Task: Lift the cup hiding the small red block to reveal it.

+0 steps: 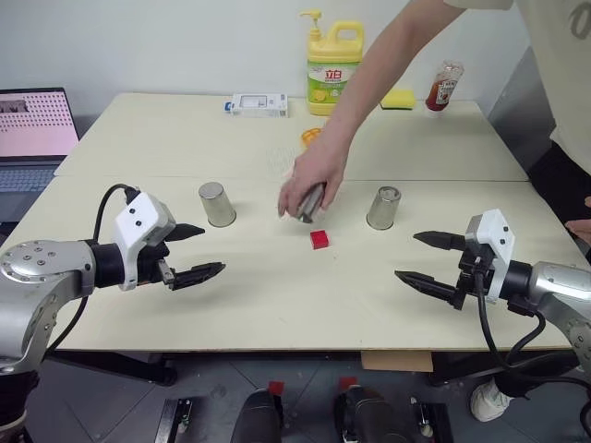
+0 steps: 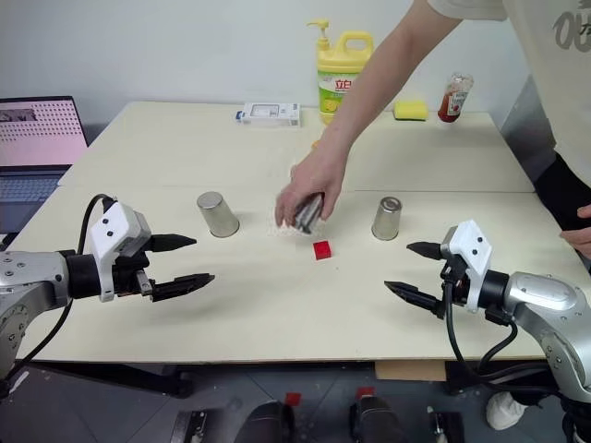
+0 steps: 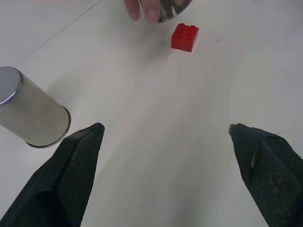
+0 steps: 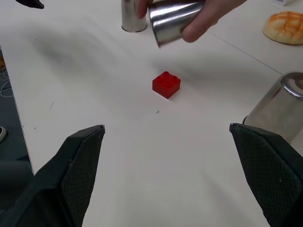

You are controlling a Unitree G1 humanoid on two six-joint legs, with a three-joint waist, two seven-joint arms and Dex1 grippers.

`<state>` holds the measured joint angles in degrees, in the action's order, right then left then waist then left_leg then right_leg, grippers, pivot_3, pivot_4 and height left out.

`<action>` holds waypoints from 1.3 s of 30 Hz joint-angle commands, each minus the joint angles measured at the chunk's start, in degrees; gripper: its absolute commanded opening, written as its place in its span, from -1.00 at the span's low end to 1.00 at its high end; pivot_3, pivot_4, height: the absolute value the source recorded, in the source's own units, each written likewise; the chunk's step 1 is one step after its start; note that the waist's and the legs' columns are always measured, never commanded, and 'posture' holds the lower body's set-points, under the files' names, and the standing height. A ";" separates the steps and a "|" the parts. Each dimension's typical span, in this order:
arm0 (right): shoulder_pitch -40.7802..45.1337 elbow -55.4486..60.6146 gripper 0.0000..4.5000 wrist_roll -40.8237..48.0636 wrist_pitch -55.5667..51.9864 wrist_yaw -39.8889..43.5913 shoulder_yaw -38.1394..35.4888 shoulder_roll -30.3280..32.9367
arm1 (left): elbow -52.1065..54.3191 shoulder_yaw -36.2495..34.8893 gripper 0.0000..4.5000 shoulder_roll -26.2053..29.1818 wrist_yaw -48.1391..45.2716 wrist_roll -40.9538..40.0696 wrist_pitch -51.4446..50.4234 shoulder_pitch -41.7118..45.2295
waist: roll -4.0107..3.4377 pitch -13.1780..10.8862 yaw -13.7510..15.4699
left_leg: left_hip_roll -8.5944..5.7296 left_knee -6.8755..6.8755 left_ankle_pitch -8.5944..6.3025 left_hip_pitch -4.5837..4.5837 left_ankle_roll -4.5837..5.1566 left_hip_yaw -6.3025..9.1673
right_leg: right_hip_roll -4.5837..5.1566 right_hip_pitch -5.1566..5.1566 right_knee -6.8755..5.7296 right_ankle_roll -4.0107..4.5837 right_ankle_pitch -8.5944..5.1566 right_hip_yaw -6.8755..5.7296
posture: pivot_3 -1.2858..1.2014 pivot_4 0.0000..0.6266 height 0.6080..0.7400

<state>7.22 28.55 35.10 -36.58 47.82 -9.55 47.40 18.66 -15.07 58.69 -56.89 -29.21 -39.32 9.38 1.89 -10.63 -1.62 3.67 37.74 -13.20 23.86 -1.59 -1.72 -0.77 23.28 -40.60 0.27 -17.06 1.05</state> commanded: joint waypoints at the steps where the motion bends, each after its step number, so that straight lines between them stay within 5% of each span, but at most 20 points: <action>1: 0.32 1.16 1.00 0.41 0.85 0.27 -1.38 0.24 | 1.14 -0.12 0.99 0.27 0.09 -0.34 0.38 1.15 | 0.00 0.00 0.00 | 0.00 0.00 0.00 0.00 0.00 0.00 | 0.00 0.00 0.00 0.00 0.00 0.00 | 0.03 -0.52 1.00; 33: 0.77 2.06 1.00 0.64 0.21 -0.54 -0.92 -0.08 | -0.38 -0.04 0.99 -0.49 0.66 -0.37 0.53 1.76 | 0.00 0.00 0.00 | 0.00 0.00 0.00 0.00 0.00 0.00 | 0.00 0.00 -0.01 0.00 0.00 0.00 | 0.03 -0.52 1.00; 39: 3.91 3.63 1.00 2.39 -1.66 -1.16 0.51 -0.80 | -7.52 -0.35 0.99 -3.43 5.87 1.31 -0.04 5.78 | 0.00 0.00 0.00 | 0.00 0.04 0.00 0.00 0.00 0.03 | -0.01 0.00 -0.06 0.00 0.00 -0.03 | 0.03 -0.52 1.00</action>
<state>9.74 29.80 35.86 -37.96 47.03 -8.78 46.78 13.28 -13.91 55.80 -53.30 -28.78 -39.54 13.18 1.89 -10.63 -1.62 3.66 37.79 -13.20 23.85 -1.59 -1.69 -0.79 23.28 -40.68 0.26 -17.06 1.02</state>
